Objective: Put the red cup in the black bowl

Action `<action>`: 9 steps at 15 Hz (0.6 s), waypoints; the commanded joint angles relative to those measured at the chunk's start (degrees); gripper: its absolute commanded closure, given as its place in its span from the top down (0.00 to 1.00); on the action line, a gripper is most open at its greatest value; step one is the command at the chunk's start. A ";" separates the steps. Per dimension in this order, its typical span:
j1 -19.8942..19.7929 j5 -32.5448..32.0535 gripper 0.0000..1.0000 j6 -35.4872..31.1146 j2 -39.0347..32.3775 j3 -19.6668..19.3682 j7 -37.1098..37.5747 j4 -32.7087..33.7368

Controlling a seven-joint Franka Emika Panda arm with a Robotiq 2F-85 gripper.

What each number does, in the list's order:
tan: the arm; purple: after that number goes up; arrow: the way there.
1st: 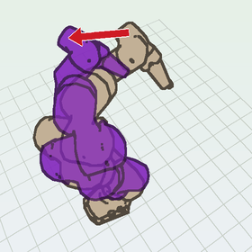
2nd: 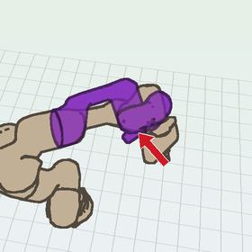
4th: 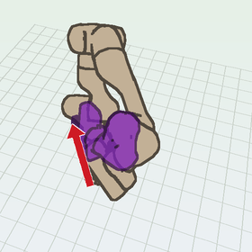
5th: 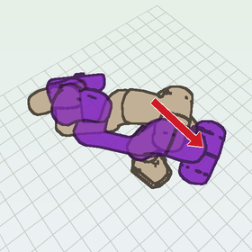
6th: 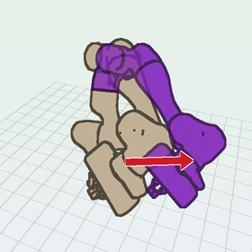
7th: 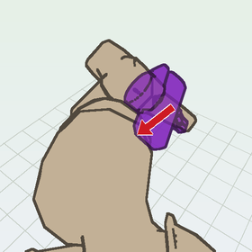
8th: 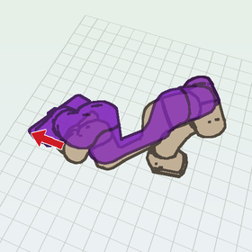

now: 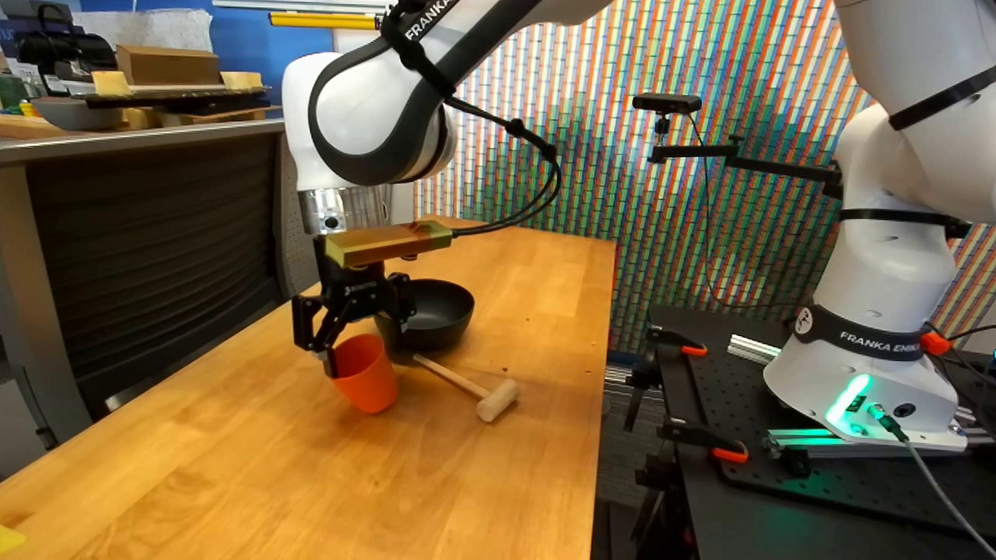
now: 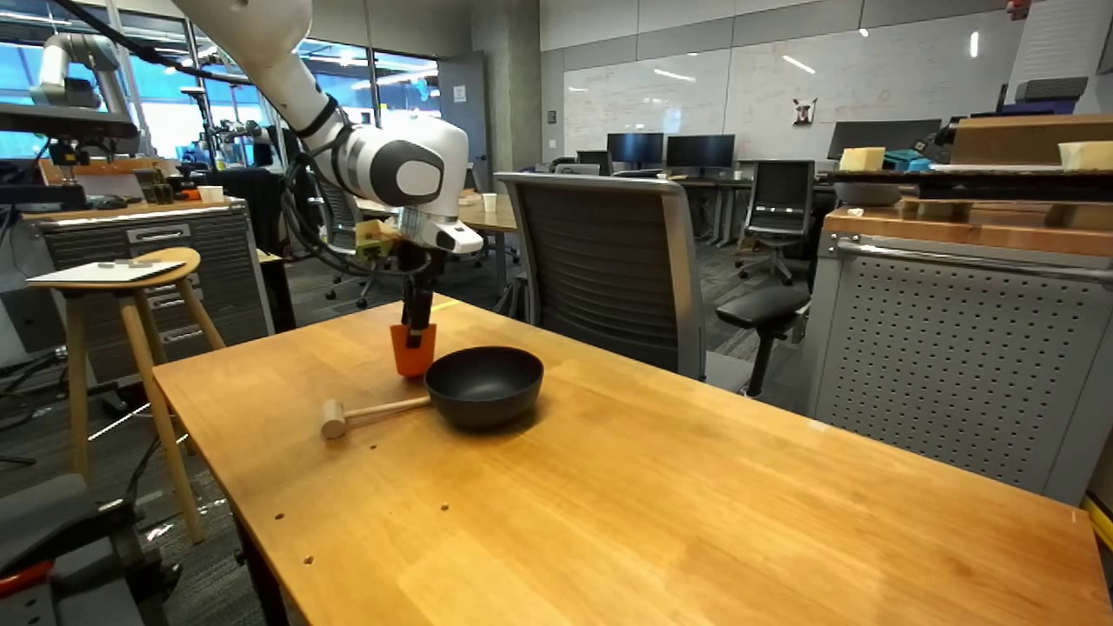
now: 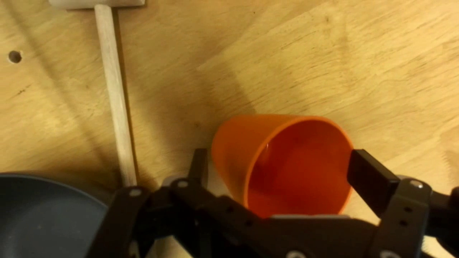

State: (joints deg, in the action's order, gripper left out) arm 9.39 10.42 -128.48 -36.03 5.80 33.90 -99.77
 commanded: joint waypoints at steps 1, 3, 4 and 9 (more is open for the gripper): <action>0.33 1.28 1.00 0.75 1.80 -1.37 -1.23 -2.18; -0.07 1.84 1.00 0.51 1.68 -1.38 -1.68 -2.86; -0.24 2.02 1.00 0.14 1.63 -1.35 -2.03 -3.28; -0.33 2.21 0.51 -0.16 1.32 -1.38 -2.87 -3.98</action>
State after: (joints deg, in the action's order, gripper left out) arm 9.13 10.58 -128.48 -35.87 4.73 33.16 -102.62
